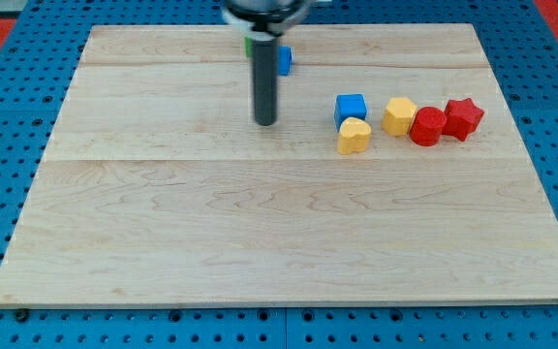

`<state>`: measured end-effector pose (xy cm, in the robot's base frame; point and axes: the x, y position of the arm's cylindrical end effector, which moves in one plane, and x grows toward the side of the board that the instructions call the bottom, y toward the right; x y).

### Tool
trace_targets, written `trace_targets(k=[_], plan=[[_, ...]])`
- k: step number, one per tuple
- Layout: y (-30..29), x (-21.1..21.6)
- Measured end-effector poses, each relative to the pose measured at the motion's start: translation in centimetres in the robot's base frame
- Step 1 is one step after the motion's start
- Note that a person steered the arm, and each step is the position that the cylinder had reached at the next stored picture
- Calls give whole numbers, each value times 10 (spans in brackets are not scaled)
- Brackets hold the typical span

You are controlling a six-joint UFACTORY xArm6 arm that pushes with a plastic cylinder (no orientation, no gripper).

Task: Move the blue triangle right to the green star

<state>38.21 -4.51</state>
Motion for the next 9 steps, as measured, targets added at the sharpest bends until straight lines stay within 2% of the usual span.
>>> trace_targets(k=[1,3,7,8,9], plan=[[-71,-11],[-87,-46],[-39,-102],[-10,-115],[69,-121]])
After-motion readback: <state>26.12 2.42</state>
